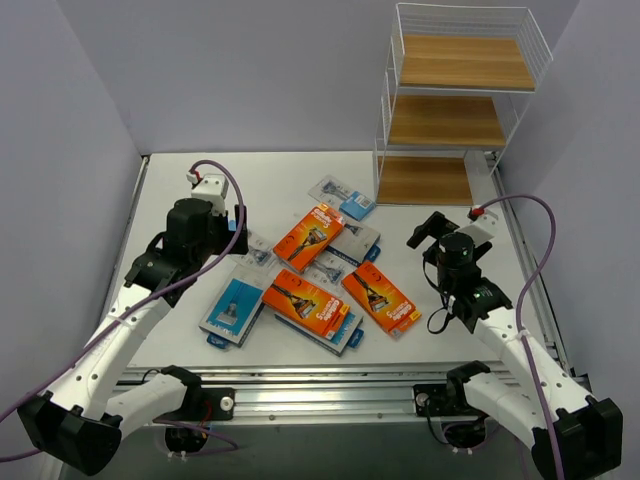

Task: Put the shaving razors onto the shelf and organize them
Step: Grab a shaving razor with the right arm

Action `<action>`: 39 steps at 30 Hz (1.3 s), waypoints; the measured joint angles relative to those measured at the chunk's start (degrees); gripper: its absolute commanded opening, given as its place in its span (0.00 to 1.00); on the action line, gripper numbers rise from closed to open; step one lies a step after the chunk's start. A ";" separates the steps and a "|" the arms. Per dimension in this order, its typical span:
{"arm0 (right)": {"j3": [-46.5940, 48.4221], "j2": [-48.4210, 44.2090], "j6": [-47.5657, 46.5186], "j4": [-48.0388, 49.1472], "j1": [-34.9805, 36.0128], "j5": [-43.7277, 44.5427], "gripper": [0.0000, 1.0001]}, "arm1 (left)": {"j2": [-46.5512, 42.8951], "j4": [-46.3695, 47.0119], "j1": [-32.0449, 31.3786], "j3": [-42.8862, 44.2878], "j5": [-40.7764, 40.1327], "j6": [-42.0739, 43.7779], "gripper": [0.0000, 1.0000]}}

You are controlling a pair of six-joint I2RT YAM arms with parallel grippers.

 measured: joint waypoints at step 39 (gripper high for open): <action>-6.32 22.97 7.15 20.15 0.00 -25.94 0.93 | -2.91 2.12 0.00 -2.45 -12.46 -4.11 0.94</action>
